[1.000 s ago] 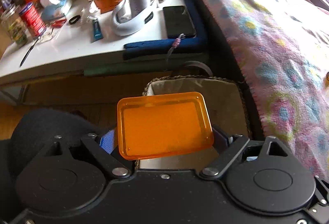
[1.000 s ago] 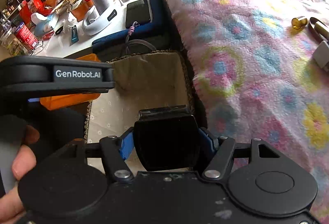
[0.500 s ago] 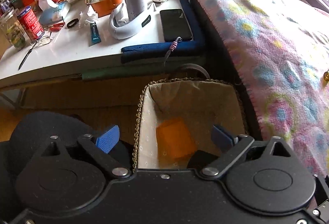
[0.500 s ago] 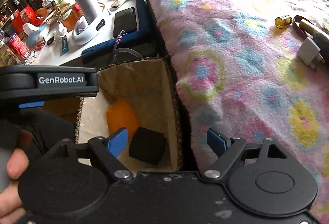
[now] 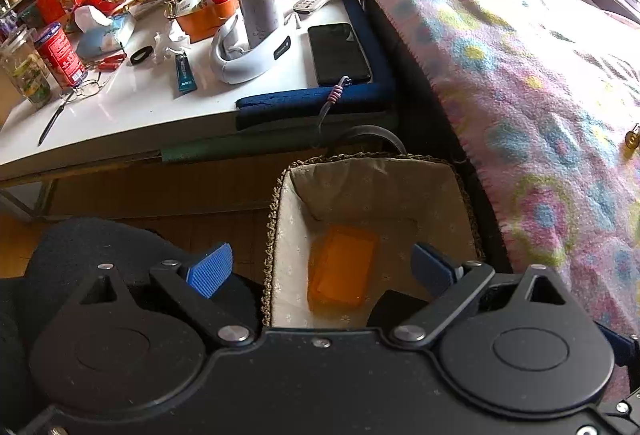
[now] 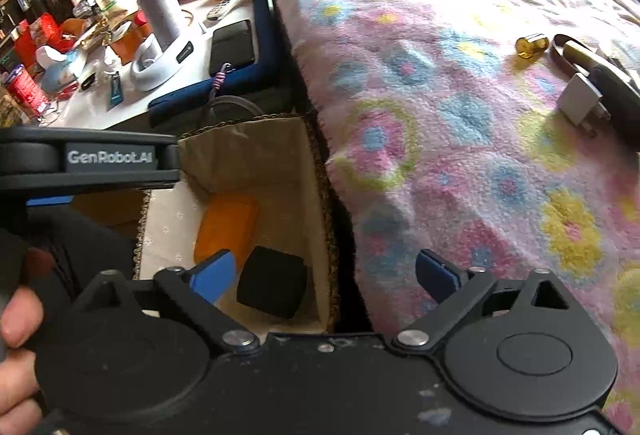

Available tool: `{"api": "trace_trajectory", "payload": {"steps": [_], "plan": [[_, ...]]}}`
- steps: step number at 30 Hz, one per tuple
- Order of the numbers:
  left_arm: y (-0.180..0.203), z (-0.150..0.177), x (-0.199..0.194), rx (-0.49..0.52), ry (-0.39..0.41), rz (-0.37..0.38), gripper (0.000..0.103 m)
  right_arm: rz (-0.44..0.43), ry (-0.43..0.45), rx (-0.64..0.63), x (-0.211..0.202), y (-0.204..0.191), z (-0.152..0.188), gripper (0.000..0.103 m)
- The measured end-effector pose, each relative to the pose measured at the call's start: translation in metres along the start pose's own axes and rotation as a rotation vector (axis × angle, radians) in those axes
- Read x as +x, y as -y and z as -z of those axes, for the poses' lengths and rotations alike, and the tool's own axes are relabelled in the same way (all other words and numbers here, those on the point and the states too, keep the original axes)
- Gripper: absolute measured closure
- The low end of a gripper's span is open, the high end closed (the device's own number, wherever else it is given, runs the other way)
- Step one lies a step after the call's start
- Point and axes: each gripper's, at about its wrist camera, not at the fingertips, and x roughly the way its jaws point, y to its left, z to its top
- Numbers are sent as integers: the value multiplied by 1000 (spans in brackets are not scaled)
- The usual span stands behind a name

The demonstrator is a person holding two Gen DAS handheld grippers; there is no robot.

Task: Organize rigid objects
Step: 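Carry the orange box into the wicker basket and open the left tool, then reach both tools back toward the objects on the blanket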

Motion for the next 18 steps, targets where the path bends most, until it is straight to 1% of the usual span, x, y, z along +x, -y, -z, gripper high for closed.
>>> {"api": "trace_trajectory", "payload": {"steps": [5, 13, 15, 18], "plan": [[-3, -1, 1, -16, -6, 1, 9, 31, 18, -17, 1, -4, 4, 0], [-4, 1, 0, -22, -7, -8, 9, 22, 39, -8, -1, 0, 5, 0], [-3, 1, 2, -23, -14, -18, 9, 24, 40, -3, -2, 4, 4, 0], [-2, 1, 2, -20, -19, -13, 9, 23, 57, 7, -6, 14, 0, 0]]}}
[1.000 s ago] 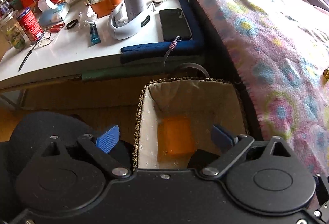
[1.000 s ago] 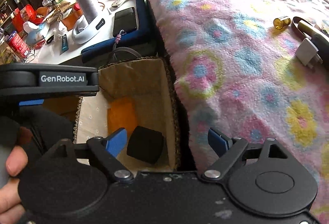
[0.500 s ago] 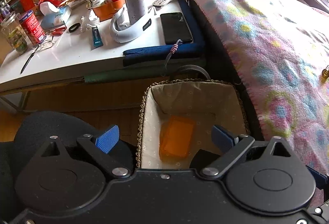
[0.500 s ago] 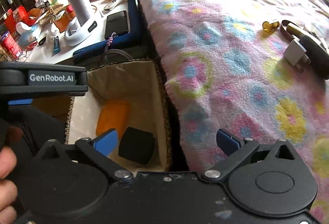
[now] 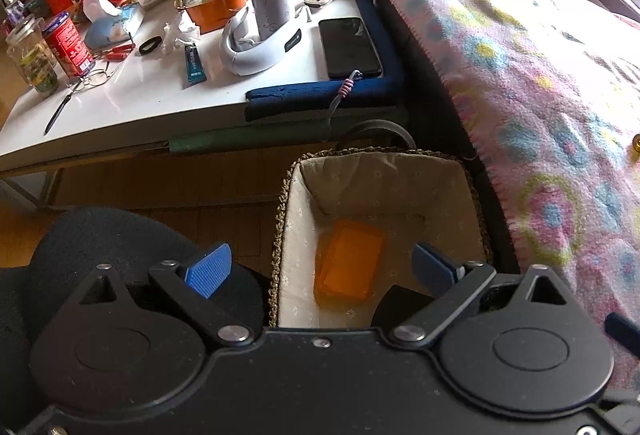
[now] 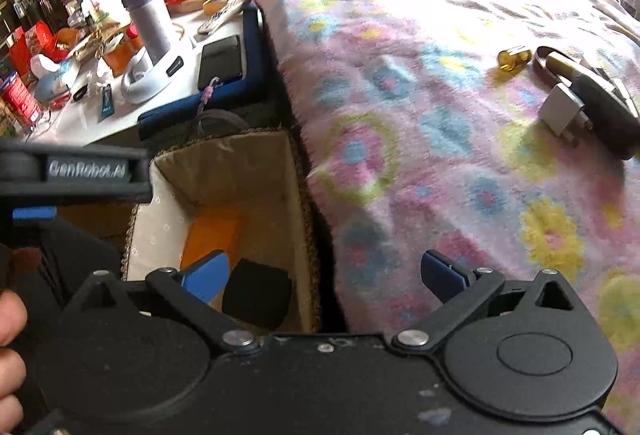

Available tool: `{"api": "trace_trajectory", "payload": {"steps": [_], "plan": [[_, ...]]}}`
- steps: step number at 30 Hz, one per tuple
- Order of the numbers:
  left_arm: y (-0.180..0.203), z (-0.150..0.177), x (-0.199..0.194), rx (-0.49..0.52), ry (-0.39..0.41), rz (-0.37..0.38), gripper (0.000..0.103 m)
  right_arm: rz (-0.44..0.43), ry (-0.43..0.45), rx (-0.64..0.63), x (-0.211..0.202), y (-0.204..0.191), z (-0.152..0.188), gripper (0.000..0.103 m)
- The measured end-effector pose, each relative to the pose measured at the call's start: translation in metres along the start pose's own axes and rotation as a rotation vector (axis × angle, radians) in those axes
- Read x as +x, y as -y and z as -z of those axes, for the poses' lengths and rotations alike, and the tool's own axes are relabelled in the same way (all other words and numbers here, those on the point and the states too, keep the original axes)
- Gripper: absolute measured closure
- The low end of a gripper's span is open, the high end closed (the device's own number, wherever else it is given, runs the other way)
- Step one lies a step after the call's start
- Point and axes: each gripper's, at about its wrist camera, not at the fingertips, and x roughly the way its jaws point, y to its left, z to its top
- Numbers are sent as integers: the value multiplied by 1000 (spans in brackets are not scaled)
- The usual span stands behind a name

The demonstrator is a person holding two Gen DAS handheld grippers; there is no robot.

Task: Organize rigid objects
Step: 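Reach both tools back toward the objects on the blanket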

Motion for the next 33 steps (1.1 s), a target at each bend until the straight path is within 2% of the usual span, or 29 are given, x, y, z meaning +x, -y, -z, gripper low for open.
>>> {"api": "trace_trajectory", "payload": {"steps": [6, 12, 21, 27, 33], "plan": [[7, 3, -2, 41, 13, 2, 9, 57, 88, 20, -18, 42, -21, 0], [17, 6, -6, 99, 33, 12, 9, 148, 183, 84, -43, 123, -49, 0], [52, 16, -15, 264, 55, 40, 9, 338, 160, 187, -43, 257, -62, 0], [97, 21, -34, 400, 105, 73, 9, 343, 195, 123, -31, 290, -58, 0], [147, 13, -46, 464, 114, 220, 9, 292, 234, -69, -11, 285, -49, 3]]}}
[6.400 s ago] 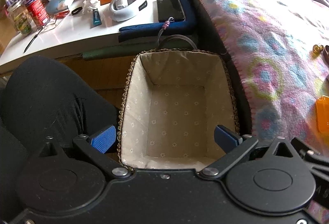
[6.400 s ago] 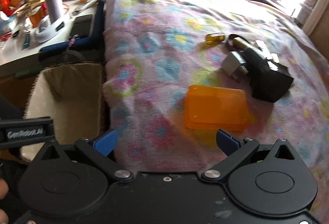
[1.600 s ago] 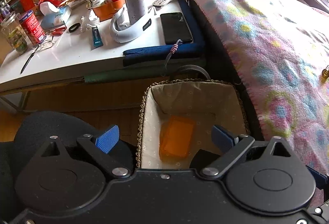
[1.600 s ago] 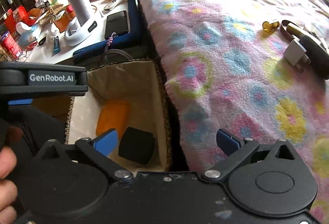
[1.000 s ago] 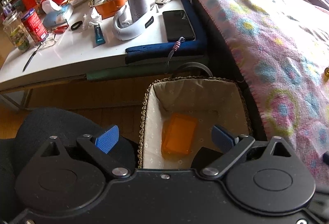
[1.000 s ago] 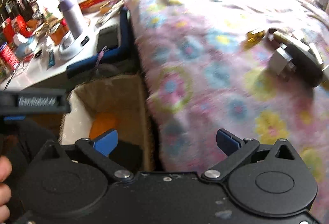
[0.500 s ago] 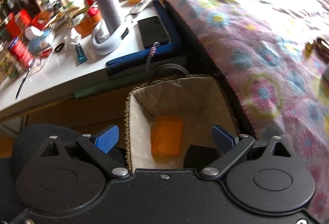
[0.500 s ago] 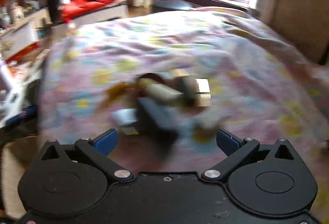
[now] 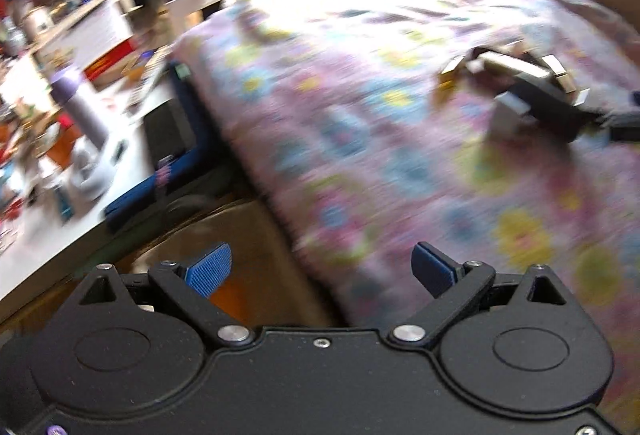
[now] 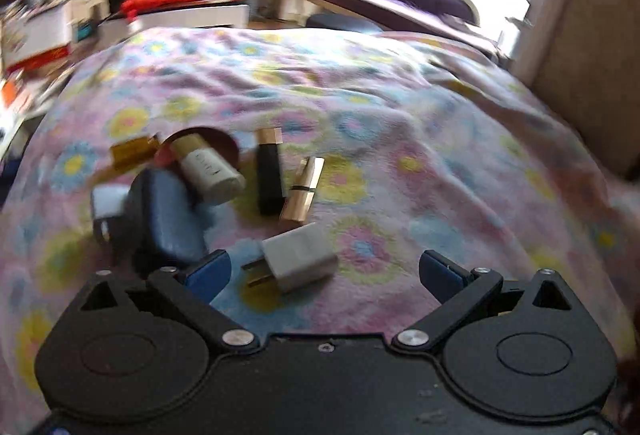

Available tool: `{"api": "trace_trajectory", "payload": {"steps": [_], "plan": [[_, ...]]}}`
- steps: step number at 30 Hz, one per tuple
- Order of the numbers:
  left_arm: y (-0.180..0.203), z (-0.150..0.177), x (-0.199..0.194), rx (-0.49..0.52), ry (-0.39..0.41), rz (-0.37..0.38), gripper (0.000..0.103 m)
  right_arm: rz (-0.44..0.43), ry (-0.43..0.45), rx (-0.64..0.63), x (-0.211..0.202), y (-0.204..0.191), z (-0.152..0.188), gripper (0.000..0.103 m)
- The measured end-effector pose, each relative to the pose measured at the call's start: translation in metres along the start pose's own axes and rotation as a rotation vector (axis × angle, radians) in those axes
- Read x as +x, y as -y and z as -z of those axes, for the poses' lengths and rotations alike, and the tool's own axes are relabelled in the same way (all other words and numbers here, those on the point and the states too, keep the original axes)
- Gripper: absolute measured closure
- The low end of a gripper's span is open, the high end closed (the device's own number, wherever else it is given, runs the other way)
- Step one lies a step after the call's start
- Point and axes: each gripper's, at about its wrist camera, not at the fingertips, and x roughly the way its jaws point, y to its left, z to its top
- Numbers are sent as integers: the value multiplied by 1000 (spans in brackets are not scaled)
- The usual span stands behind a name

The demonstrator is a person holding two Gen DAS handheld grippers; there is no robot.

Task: Organize rigid objects
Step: 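Reach both tools back toward the objects on the blanket, then grasp the white plug adapter with the right tool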

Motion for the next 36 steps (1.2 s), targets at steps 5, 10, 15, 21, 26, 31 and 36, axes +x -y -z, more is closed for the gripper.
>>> {"api": "trace_trajectory", "payload": {"steps": [5, 10, 15, 21, 26, 31, 36], "plan": [[38, -23, 10, 78, 30, 74, 9, 6, 58, -91, 8, -15, 11, 16], [69, -40, 25, 156, 44, 122, 9, -39, 71, -13, 23, -3, 12, 33], [96, -48, 37, 232, 81, 107, 10, -90, 91, 79, 22, 8, 17, 45], [110, -61, 53, 226, 91, 126, 15, -117, 113, 168, 21, 20, 20, 45], [117, -73, 72, 179, 45, 144, 18, -116, 113, 168, 21, 19, 20, 44], [121, -83, 87, 136, -39, 213, 56, -131, 116, 191, 21, 21, 22, 44], [102, -79, 84, 47, -51, 254, 56, -132, 122, 209, 20, 24, 23, 44]]}}
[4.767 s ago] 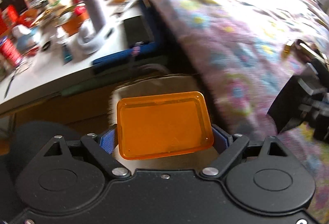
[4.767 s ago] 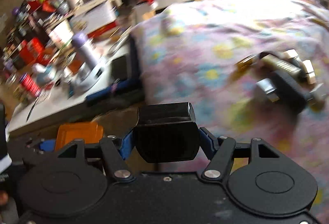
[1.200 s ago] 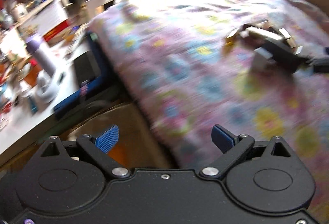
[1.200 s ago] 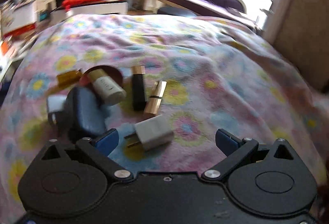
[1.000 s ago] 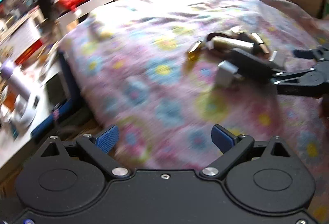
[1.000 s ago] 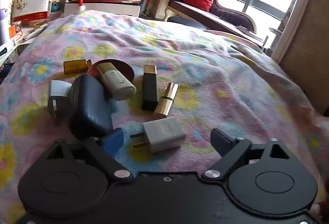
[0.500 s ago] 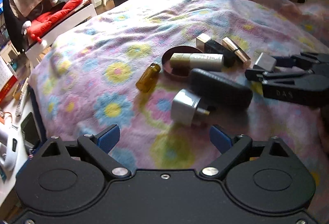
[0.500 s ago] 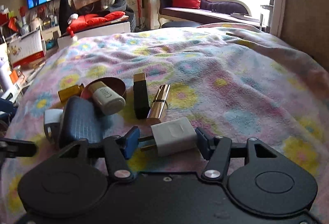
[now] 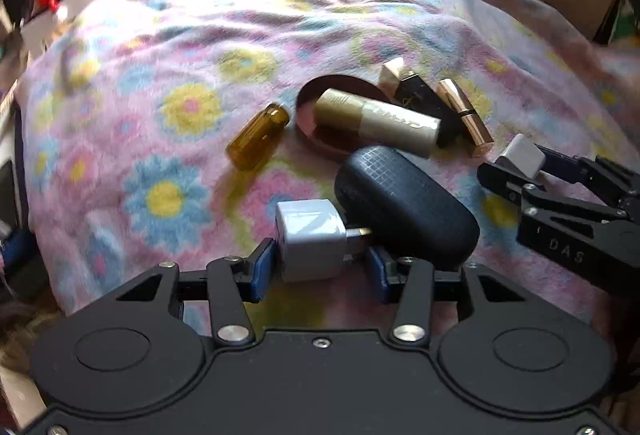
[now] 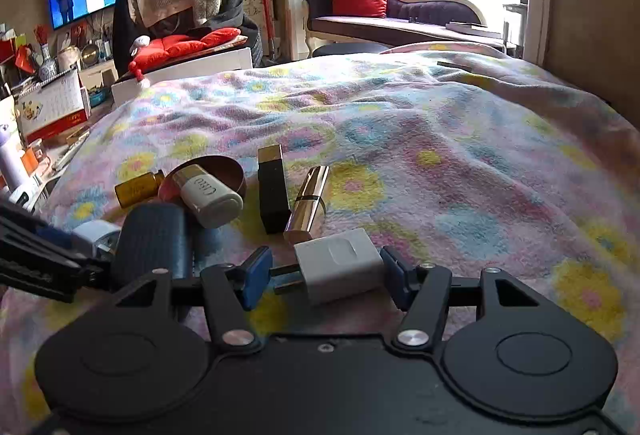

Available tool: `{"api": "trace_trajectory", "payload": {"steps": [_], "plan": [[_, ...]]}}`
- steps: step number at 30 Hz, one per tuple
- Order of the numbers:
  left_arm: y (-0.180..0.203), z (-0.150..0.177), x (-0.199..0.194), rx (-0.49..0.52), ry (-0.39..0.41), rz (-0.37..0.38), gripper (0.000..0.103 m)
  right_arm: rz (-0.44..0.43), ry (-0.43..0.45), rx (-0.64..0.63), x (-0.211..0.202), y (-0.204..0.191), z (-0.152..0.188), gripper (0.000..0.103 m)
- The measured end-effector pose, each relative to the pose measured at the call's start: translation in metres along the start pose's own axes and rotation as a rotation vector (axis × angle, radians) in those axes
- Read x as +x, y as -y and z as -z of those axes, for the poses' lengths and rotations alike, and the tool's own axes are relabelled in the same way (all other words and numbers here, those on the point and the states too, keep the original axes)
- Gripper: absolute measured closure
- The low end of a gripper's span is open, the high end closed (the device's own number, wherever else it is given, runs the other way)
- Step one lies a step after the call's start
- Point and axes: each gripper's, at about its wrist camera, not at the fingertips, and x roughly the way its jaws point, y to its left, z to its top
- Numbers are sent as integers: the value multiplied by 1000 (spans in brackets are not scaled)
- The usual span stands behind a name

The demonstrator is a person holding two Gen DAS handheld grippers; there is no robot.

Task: Organize rigid objects
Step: 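Grasp the white plug adapter with the right tool, then drop the white adapter into the basket with the right tool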

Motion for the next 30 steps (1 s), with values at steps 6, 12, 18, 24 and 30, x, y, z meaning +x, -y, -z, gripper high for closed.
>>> {"api": "trace_trajectory", "payload": {"steps": [6, 12, 18, 24, 30], "plan": [[-44, 9, -28, -117, -8, -47, 56, 3, 47, 101, -12, 10, 2, 44], [-93, 32, -68, -167, -4, -165, 80, 16, 120, 168, -31, 11, 8, 44], [-135, 56, -90, -255, -17, -184, 81, 53, 86, 161, -37, -9, 12, 45], [-142, 60, -82, -307, -34, -119, 94, 91, 50, 157, -30, -19, 11, 45], [-143, 67, -79, -289, -48, -151, 94, 75, 50, 180, -31, -18, 11, 45]]}}
